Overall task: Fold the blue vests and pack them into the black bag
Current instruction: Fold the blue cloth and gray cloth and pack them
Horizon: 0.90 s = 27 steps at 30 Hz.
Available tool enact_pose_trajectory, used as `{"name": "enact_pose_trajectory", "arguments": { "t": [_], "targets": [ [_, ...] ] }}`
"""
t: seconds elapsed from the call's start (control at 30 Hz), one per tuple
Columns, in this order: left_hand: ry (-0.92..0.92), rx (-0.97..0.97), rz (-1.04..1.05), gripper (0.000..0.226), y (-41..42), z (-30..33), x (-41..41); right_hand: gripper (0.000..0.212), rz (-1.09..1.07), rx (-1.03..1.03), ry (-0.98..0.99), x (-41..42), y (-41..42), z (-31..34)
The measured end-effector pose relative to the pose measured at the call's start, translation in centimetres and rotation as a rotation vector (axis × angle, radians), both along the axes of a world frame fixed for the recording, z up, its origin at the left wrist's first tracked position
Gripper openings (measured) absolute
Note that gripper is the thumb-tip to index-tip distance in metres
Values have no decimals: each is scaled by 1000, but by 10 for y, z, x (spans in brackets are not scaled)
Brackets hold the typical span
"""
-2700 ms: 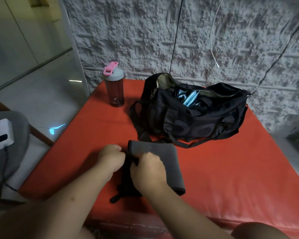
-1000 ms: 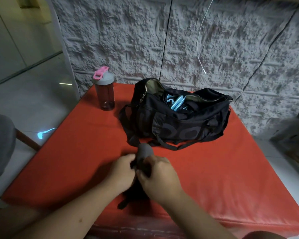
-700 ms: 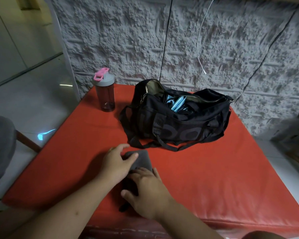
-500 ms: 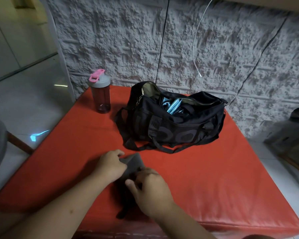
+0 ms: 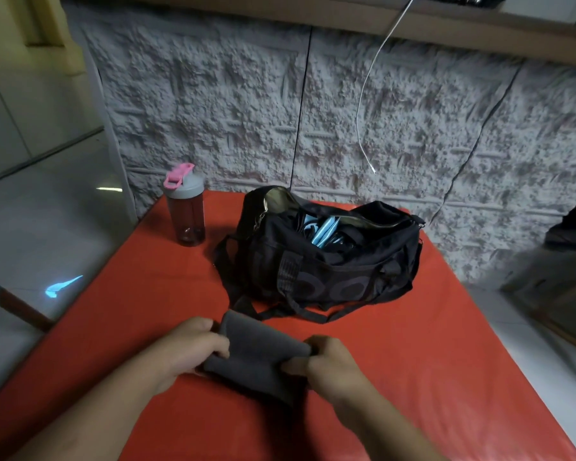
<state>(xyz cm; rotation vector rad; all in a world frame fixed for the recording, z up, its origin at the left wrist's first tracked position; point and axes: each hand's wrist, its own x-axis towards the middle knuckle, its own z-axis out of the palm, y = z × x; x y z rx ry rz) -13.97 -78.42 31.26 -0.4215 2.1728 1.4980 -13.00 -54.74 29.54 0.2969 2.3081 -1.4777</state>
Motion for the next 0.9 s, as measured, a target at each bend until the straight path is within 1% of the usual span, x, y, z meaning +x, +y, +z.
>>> {"name": "enact_pose_trajectory", "arguments": {
  "t": [0.03, 0.07, 0.1, 0.17, 0.23, 0.3, 0.33, 0.4, 0.47, 0.5, 0.57, 0.6, 0.63, 0.67, 0.7, 0.73, 0.77, 0.8, 0.83, 0.9],
  "targets": [
    [8, 112, 48, 41, 2, 5, 0, 33, -52, -148, -12, -4, 3, 9],
    [24, 216, 91, 32, 6, 9, 0, 36, -94, -239, -12, -8, 7, 19],
    [51, 307, 120, 26, 11, 17, -2, 33, -127, -303, 3, -14, 11, 31],
    [130, 460, 167, 23, 22, 32, -4, 27, -189, -403, 63, -28, 20, 54],
    [223, 551, 228, 22, 37, 49, -18, 22, -292, -513, 157, -47, 29, 75],
    [310, 601, 333, 25, 49, 66, -35, 29, -400, -575, 266, -65, 34, 91],
    [352, 611, 384, 28, 56, 72, -48, 33, -431, -574, 339, -77, 38, 95],
    [442, 607, 426, 33, 71, 83, -70, 33, -442, -509, 519, -99, 44, 103],
    [524, 578, 388, 34, 87, 91, -92, 29, -442, -366, 670, -120, 54, 105],
    [562, 553, 360, 32, 95, 93, -104, 27, -452, -299, 708, -131, 59, 105],
    [630, 455, 311, 27, 108, 92, -128, 22, -455, -183, 733, -148, 68, 101],
    [668, 360, 286, 26, 113, 89, -140, 20, -438, -102, 734, -154, 71, 98],
    [735, 199, 251, 27, 118, 82, -151, 21, -401, -4, 726, -158, 73, 94],
    [813, -1, 204, 27, 120, 75, -160, 23, -346, 100, 704, -162, 73, 90],
    [861, -216, 135, 22, 122, 69, -166, 26, -290, 190, 661, -164, 73, 88],
    [870, -402, 64, 17, 124, 65, -169, 26, -246, 256, 602, -167, 74, 86],
    [835, -541, -2, 14, 126, 63, -169, 22, -205, 299, 533, -169, 76, 84],
    [771, -624, -64, 11, 127, 62, -170, 16, -166, 334, 464, -172, 78, 83],
    [698, -664, -120, 9, 127, 63, -170, 17, -134, 369, 403, -173, 81, 83],
    [571, -674, -217, 7, 127, 67, -171, 20, -115, 408, 320, -176, 88, 83]
  ]
}}
